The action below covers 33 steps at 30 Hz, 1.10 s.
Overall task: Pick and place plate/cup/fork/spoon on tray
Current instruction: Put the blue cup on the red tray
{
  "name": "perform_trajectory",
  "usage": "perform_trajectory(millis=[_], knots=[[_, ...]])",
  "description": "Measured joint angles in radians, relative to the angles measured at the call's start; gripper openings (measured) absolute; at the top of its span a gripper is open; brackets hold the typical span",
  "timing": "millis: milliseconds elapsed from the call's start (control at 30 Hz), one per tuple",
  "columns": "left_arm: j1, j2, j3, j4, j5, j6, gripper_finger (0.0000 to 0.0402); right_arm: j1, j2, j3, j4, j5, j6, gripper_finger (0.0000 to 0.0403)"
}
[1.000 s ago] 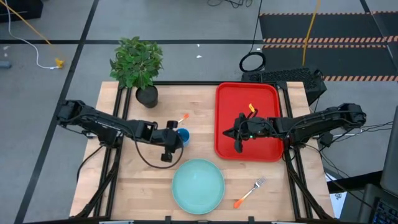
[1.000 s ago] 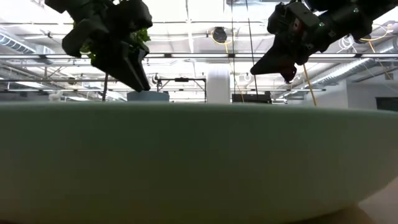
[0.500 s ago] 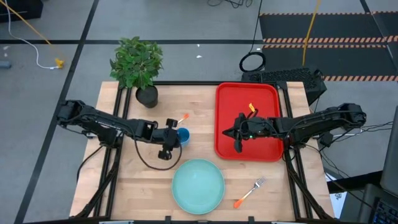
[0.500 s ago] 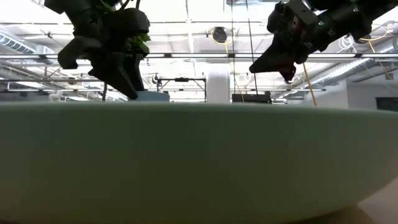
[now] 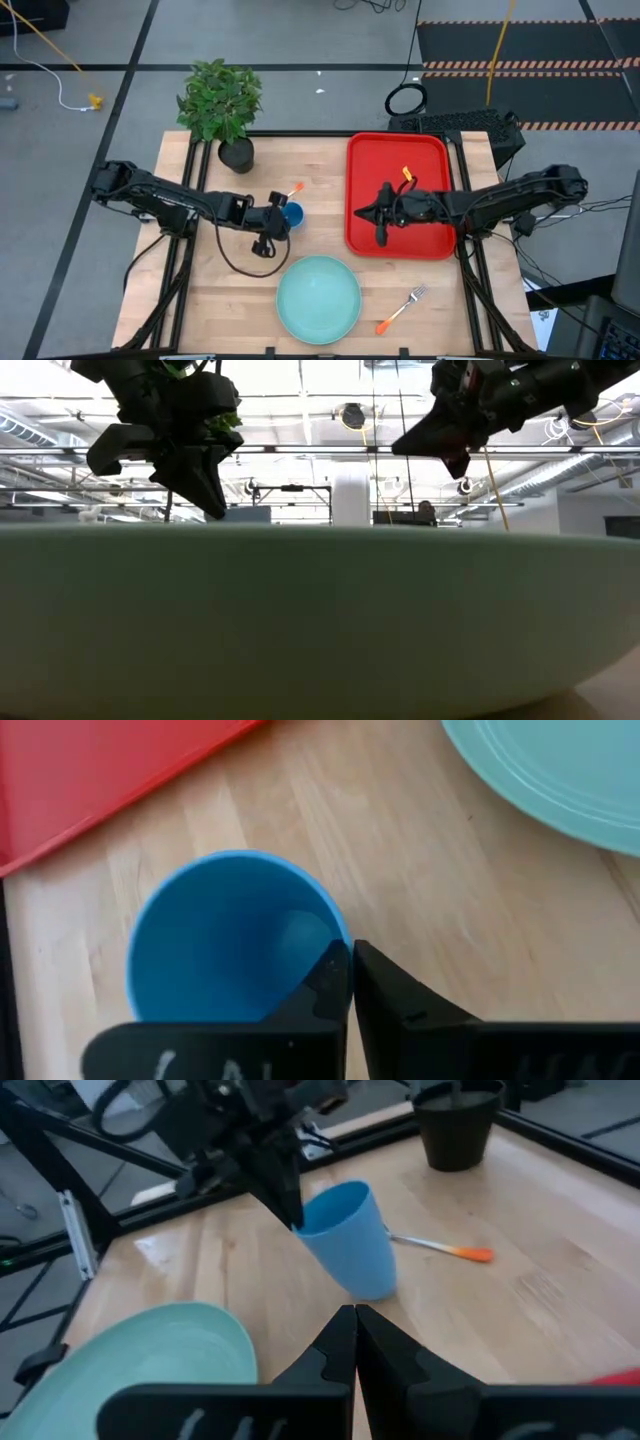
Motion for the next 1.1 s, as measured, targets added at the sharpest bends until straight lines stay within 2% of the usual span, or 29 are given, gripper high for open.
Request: perform_trajectory(millis=[233, 400, 667, 800, 933, 1100], knots=[[0.0, 0.0, -0.001, 0.066, 0.0, 0.074, 0.001, 0.024, 0.054, 0.0, 0.112, 0.003, -0.015, 0.0], [-0.007, 0.0, -0.001, 0.123, 0.0, 0.12, 0.0009, 0.026, 0.115, 0.0, 0.168, 0.05, -0.037, 0.0], [-0.009, -0.001, -0.001, 0.195, 0.0, 0.217, 0.0009, 0.027, 0.185, 0.003, 0.217, 0.053, -0.176, 0.0008], [-0.006, -0.001, -0.001, 0.228, 0.005, 0.276, 0.0006, 0.017, 0.189, 0.037, 0.208, 0.048, -0.278, 0.0035], [0.004, -0.001, -0.001, 0.262, 0.009, 0.334, 0.0012, 0.009, 0.188, 0.092, 0.125, 0.048, -0.373, 0.0075], [0.015, -0.005, -0.001, 0.315, 0.075, 0.429, 0.0009, -0.014, 0.188, 0.115, 0.068, 0.047, -0.403, 0.0136]])
